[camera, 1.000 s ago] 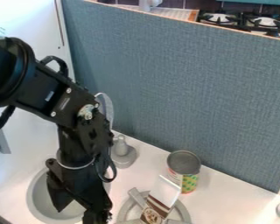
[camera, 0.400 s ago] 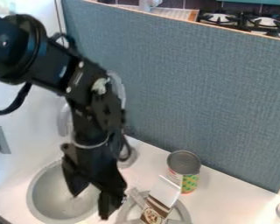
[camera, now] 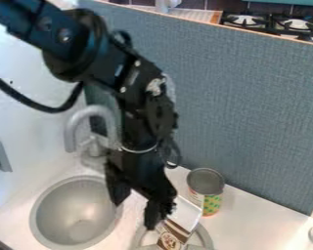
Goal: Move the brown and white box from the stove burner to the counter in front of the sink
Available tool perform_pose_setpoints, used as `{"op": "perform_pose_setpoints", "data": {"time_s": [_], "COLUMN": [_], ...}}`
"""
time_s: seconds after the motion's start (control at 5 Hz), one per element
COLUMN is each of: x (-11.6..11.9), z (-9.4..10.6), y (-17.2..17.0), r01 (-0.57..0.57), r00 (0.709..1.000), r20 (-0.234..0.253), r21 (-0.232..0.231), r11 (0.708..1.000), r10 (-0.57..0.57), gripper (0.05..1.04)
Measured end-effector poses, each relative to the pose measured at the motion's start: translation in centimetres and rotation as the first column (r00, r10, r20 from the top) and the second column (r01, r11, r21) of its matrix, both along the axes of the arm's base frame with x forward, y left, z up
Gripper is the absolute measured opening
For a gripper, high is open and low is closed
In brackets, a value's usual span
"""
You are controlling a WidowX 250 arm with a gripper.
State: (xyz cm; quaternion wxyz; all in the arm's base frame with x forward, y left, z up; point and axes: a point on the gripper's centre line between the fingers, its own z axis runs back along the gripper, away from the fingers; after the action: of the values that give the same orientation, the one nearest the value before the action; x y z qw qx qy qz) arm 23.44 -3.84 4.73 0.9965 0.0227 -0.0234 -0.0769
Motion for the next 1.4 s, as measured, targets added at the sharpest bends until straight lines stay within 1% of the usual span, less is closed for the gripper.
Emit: {"op": "perform_pose_setpoints", "data": {"time_s": [0.2,0.4,0.6,0.8,1.2,1.4], "x": [0.9,2.2,3.1,4.1,5.7,6.0], "z": [-0.8,-1.6,-2.4,-2.8,-3.7,-4.5], "y": [-1.2,-2.4,-2.9,-3.1,-3.6,-3.7], "r01": [0.019,0.033,0.016,0.006,-0.017,-0.015], "r00": [1.000,0.999,1.000,1.000,0.999,0.998], "r20": [0.000,-0.011,-0.027,-0.021,-0.034,-0.052], "r21": [0.021,0.035,0.050,0.079,0.124,0.124], "r11": [1.000,0.999,0.999,0.997,0.992,0.992], "r10": [-0.019,-0.032,-0.015,-0.004,0.022,0.021], "gripper": [1.001,1.001,1.001,1.001,1.001,1.001]}}
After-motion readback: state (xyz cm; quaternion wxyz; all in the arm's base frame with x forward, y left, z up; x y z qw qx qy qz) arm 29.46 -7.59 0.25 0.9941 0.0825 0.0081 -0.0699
